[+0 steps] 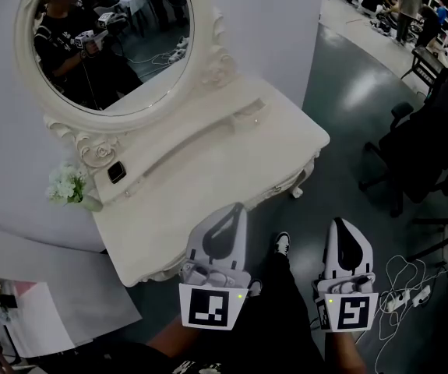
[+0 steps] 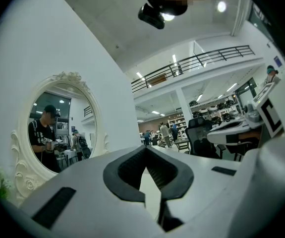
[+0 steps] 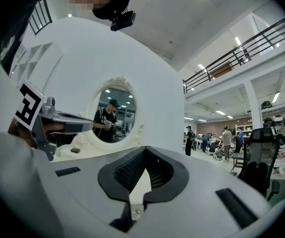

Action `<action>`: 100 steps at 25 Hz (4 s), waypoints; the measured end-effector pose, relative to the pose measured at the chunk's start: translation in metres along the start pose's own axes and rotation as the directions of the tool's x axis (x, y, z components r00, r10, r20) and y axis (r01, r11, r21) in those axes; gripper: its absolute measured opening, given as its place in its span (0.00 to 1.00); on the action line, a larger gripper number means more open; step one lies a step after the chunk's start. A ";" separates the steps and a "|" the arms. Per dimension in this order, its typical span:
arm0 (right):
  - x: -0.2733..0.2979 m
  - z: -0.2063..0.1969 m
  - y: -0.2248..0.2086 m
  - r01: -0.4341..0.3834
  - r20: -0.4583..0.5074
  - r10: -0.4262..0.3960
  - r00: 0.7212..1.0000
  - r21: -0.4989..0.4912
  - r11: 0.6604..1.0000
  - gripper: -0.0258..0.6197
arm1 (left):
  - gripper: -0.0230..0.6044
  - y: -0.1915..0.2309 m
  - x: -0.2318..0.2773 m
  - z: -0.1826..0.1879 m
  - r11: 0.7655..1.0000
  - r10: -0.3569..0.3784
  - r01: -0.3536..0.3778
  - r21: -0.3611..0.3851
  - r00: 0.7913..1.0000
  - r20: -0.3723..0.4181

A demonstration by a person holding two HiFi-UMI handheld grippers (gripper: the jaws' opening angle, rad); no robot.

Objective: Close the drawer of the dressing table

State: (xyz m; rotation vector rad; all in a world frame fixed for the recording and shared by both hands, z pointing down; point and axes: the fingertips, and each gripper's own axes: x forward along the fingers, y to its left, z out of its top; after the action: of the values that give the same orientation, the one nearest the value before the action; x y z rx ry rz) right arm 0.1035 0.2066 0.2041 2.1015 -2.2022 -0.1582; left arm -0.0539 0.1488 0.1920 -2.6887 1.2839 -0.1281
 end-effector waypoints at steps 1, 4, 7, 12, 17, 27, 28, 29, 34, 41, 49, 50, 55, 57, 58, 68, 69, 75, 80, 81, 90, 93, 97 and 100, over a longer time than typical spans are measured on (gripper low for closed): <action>0.004 -0.001 -0.001 -0.003 0.000 0.003 1.000 0.003 1.000 0.04 | 0.04 0.002 0.004 -0.001 1.000 0.003 -0.003 -0.002 1.000 0.000; 0.018 -0.006 -0.004 -0.014 -0.004 0.014 1.000 0.006 1.000 0.04 | 0.04 0.007 0.015 -0.004 1.000 0.013 -0.013 -0.004 1.000 -0.004; 0.033 -0.005 -0.009 -0.028 0.004 0.028 1.000 0.010 1.000 0.04 | 0.04 0.011 0.025 -0.005 1.000 0.024 -0.024 -0.003 1.000 -0.009; 0.056 -0.009 -0.013 -0.048 0.006 0.048 0.999 0.020 0.999 0.04 | 0.04 0.021 0.040 -0.009 0.999 0.047 -0.047 0.000 0.999 -0.021; 0.080 -0.015 -0.017 -0.080 -0.004 0.080 0.997 0.035 0.996 0.04 | 0.04 0.032 0.054 -0.013 0.997 0.080 -0.080 -0.001 0.996 -0.042; 0.133 -0.013 -0.024 -0.163 0.003 0.163 0.987 0.029 0.986 0.04 | 0.04 0.051 0.091 -0.016 0.990 0.136 -0.138 -0.029 0.989 -0.061; 0.138 -0.013 -0.026 -0.168 0.001 0.169 0.986 0.026 0.985 0.04 | 0.04 0.052 0.095 -0.016 0.990 0.138 -0.140 -0.031 0.988 -0.062; 0.144 -0.013 -0.027 -0.173 -0.005 0.174 0.985 0.022 0.985 0.04 | 0.04 0.053 0.099 -0.016 0.989 0.140 -0.142 -0.029 0.988 -0.063; 0.175 -0.016 -0.032 -0.246 -0.017 0.246 0.969 0.039 0.969 0.04 | 0.04 0.063 0.118 -0.019 0.983 0.180 -0.182 -0.028 0.980 -0.085; 0.230 -0.026 -0.034 -0.365 -0.052 0.365 0.930 0.010 0.931 0.04 | 0.04 0.084 0.151 -0.032 0.962 0.268 -0.273 -0.019 0.953 -0.140; 0.279 -0.065 -0.023 -0.504 -0.138 0.503 0.853 0.025 0.863 0.11 | 0.04 0.090 0.177 -0.061 0.937 0.328 -0.348 -0.042 0.913 -0.242; 0.285 -0.069 -0.021 -0.516 -0.149 0.514 0.845 0.029 0.856 0.15 | 0.04 0.091 0.180 -0.066 0.937 0.327 -0.347 -0.037 0.910 -0.256; 0.304 -0.107 -0.014 -0.538 -0.216 0.532 0.818 0.036 0.842 0.20 | 0.04 0.097 0.192 -0.092 0.936 0.316 -0.349 -0.051 0.894 -0.318; 0.312 -0.120 -0.010 -0.542 -0.242 0.535 0.810 0.044 0.839 0.23 | 0.04 0.100 0.199 -0.102 0.936 0.303 -0.344 -0.072 0.895 -0.326; 0.314 -0.125 -0.009 -0.536 -0.252 0.531 0.809 0.051 0.842 0.23 | 0.04 0.100 0.202 -0.106 0.939 0.291 -0.335 -0.083 0.898 -0.330; 0.341 -0.184 0.003 -0.511 -0.382 0.503 0.775 0.090 0.855 0.27 | 0.04 0.108 0.231 -0.169 0.965 0.161 -0.233 -0.123 0.890 -0.426; 0.345 -0.188 0.004 -0.512 -0.387 0.504 0.773 0.090 0.854 0.26 | 0.04 0.107 0.233 -0.176 0.965 0.150 -0.227 -0.132 0.888 -0.435; 0.357 -0.217 0.015 -0.506 -0.420 0.499 0.758 0.103 0.856 0.26 | 0.04 0.103 0.245 -0.209 0.967 0.080 -0.184 -0.175 0.876 -0.476; 0.368 -0.235 0.030 -0.509 -0.435 0.508 0.743 0.126 0.852 0.27 | 0.04 0.106 0.252 -0.226 0.962 0.049 -0.173 -0.212 0.870 -0.491; 0.371 -0.238 0.031 -0.507 -0.439 0.506 0.743 0.126 0.853 0.27 | 0.04 0.104 0.253 -0.228 0.962 0.036 -0.163 -0.217 0.870 -0.492; 0.389 -0.269 0.039 -0.471 -0.464 0.478 0.746 0.140 0.871 0.27 | 0.04 0.105 0.254 -0.249 0.971 -0.041 -0.088 -0.223 0.855 -0.517; 0.393 -0.277 0.043 -0.478 -0.477 0.480 0.736 0.136 0.868 0.27 | 0.04 0.106 0.254 -0.255 0.968 -0.043 -0.091 -0.232 0.855 -0.516; 0.398 -0.284 0.048 -0.486 -0.482 0.480 0.733 0.123 0.865 0.27 | 0.04 0.106 0.255 -0.262 0.964 -0.055 -0.091 -0.249 0.851 -0.523; 0.401 -0.288 0.051 -0.472 -0.496 0.472 0.729 0.134 0.871 0.27 | 0.04 0.112 0.259 -0.265 0.962 -0.052 -0.096 -0.255 0.855 -0.515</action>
State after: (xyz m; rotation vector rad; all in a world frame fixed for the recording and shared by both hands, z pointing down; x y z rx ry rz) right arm 0.0739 -0.1949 0.4944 1.2824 -2.2696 0.4003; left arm -0.0154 -0.1503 0.4349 -2.9913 1.5699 -0.7820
